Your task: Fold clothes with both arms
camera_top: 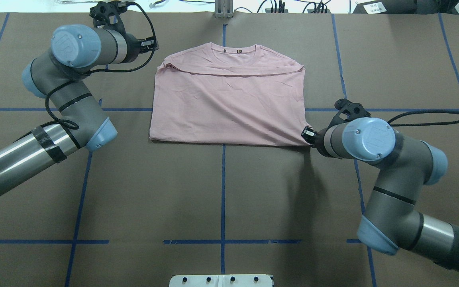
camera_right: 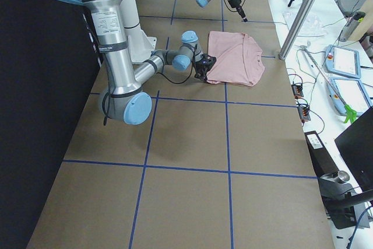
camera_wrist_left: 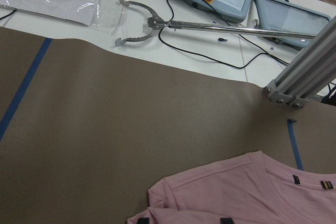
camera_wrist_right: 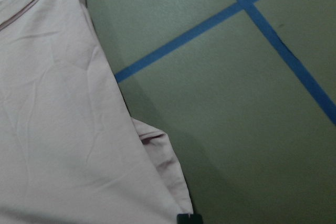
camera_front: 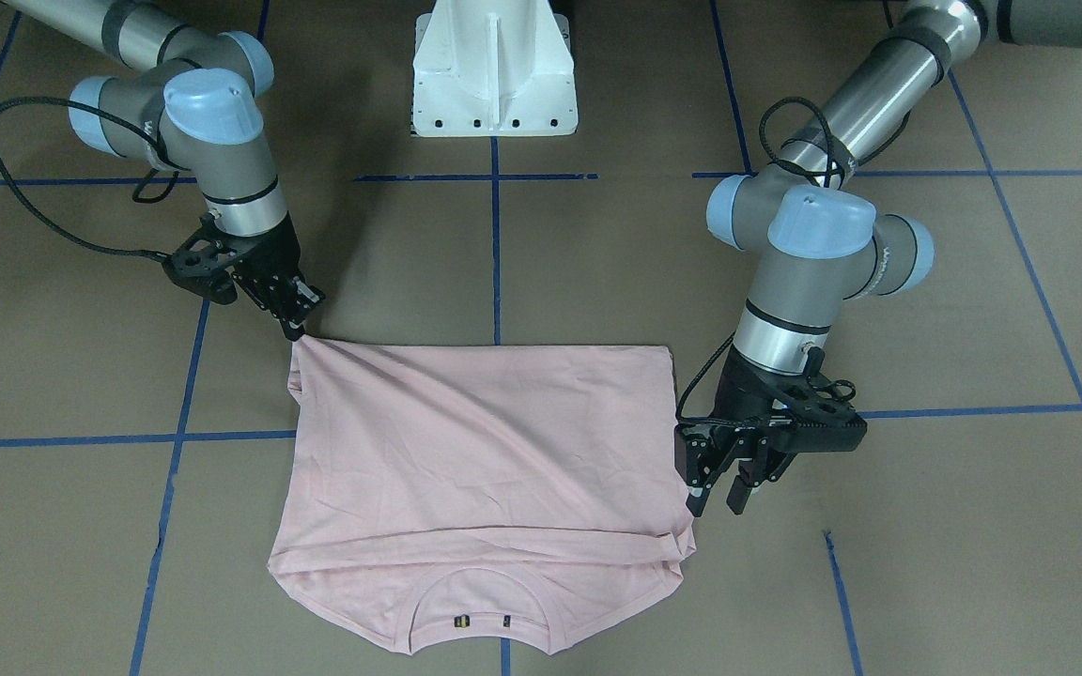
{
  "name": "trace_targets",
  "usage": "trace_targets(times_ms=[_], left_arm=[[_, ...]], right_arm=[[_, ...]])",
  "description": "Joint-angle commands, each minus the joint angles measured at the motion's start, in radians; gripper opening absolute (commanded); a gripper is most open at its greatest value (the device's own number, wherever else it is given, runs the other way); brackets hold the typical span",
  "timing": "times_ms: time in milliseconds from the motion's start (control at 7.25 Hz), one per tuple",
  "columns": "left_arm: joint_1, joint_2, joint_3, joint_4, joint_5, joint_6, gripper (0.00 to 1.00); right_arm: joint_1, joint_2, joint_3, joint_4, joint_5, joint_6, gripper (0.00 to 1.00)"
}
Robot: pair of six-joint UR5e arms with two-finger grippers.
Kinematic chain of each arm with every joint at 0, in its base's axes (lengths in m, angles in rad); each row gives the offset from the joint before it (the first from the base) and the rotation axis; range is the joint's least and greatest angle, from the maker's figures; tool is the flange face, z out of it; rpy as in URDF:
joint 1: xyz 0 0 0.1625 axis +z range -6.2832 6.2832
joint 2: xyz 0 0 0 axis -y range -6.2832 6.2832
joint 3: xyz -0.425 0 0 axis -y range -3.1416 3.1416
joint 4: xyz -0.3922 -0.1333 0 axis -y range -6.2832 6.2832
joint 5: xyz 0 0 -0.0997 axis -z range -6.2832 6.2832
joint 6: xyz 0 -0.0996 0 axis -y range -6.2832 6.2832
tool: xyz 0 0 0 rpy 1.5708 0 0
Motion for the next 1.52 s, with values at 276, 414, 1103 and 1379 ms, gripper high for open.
trace_targets(times_ms=[276, 414, 1103, 1379], left_arm=[[0.005, 0.117, -0.188, 0.002, -0.01, -0.063, 0.54], [0.008, 0.124, -0.21, 0.002, -0.042, -0.135, 0.54], [0.045, 0.148, -0.31, 0.036, -0.316, -0.364, 0.58], [0.095, 0.195, -0.392, 0.076, -0.264, -0.459, 0.62]], right_arm=[[-0.128, -0.217, 0.323, -0.006, 0.282, 0.097, 0.0], [-0.22, -0.219, 0.36, -0.007, 0.293, 0.152, 0.0], [-0.403, -0.231, 0.379, -0.009, 0.274, 0.161, 1.0], [-0.311, -0.228, 0.38, -0.009, 0.274, 0.159, 1.0]])
